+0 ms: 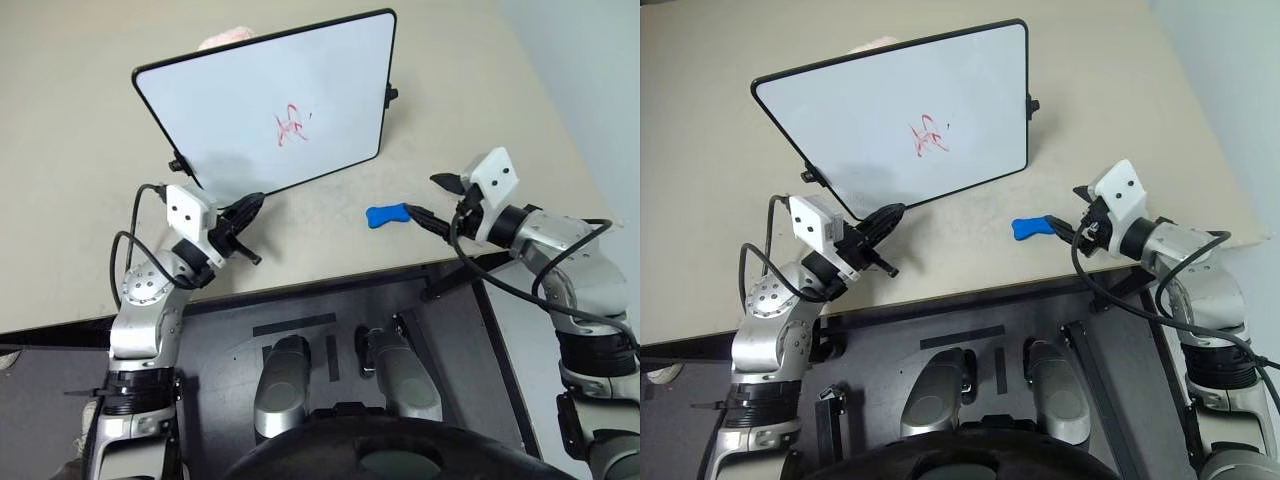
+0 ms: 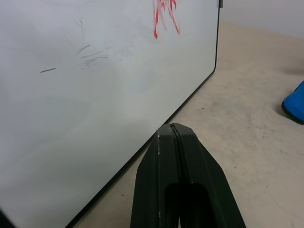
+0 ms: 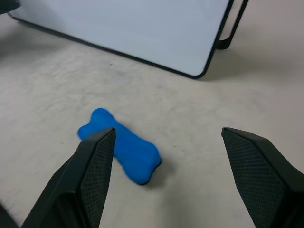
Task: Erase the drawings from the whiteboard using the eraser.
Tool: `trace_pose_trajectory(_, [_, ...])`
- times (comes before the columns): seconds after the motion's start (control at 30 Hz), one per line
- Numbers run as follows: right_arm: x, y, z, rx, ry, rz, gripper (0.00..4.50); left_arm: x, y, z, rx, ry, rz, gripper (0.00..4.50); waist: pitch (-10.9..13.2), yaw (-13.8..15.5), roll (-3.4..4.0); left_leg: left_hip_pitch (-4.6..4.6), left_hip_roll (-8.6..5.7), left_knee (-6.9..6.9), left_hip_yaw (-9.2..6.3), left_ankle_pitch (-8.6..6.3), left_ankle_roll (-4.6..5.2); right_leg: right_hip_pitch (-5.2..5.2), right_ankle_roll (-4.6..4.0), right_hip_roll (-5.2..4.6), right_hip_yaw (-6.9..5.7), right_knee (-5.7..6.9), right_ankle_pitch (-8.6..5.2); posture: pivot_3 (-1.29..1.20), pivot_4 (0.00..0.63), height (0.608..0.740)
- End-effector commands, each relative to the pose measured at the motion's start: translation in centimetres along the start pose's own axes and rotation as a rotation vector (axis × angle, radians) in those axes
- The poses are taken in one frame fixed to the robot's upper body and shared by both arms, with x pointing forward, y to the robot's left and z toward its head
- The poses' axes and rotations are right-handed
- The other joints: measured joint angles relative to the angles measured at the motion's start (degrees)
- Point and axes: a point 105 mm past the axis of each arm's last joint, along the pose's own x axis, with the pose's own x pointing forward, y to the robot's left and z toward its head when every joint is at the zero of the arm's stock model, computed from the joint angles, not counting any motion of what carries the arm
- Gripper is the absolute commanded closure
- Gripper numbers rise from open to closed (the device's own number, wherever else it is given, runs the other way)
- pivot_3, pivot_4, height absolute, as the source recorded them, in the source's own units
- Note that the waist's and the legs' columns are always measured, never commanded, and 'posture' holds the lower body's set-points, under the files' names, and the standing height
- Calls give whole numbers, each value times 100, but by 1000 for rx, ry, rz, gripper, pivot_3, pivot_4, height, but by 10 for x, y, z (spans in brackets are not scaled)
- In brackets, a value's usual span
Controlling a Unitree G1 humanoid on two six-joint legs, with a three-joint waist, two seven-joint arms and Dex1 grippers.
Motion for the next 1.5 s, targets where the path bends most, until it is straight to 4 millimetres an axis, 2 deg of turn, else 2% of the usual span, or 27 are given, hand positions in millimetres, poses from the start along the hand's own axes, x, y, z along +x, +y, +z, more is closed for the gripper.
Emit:
trace_pose_trajectory(0.03, [-7,1,16,-36,-46,14,722,-2,2,13,26,-40,-6,4500,0,0,0,0,0,0,0,0,0,0,0,0,0,0,0,0,150,740])
trace_pose_trajectory(0.17, [-3,-3,11,-34,-36,-11,722,-2,4,10,24,-35,4,4500,0,0,0,0,0,0,0,0,0,0,-1,0,0,0,1,0,150,740])
trace_pose_trajectory(0.4, [0,-4,17,-62,-49,6,722,0,1,15,34,-47,-10,4500,0,-1,0,0,0,0,0,0,0,-1,-8,0,0,0,5,0,150,740])
trace_pose_trajectory(0.6, [-3,-9,32,-90,-105,-4,722,-4,3,23,40,-81,11,4500,0,-1,0,0,0,0,0,0,0,-2,-16,0,0,0,10,0,150,740])
trace_pose_trajectory(0.87, [-2,-9,32,-99,-116,13,722,-10,6,28,51,-98,46,4500,0,-1,0,-1,0,-1,0,0,0,-1,-15,0,0,0,9,0,150,740])
trace_pose_trajectory(0.97, [0,-10,32,-103,-119,5,722,-12,1,29,47,-102,33,4500,0,-3,0,1,0,0,0,0,1,-1,-12,0,0,0,7,0,150,740])
trace_pose_trajectory(1.2, [0,-8,33,-126,-115,17,722,-11,-5,39,43,-157,29,4500,0,-2,0,0,0,0,0,0,0,-1,-15,0,1,0,9,0,150,740])
trace_pose_trajectory(1.5, [6,8,38,-218,-74,142,722,-10,-5,46,48,-202,31,4500,0,-4,0,1,0,1,0,0,1,0,-7,0,0,1,4,0,150,740])
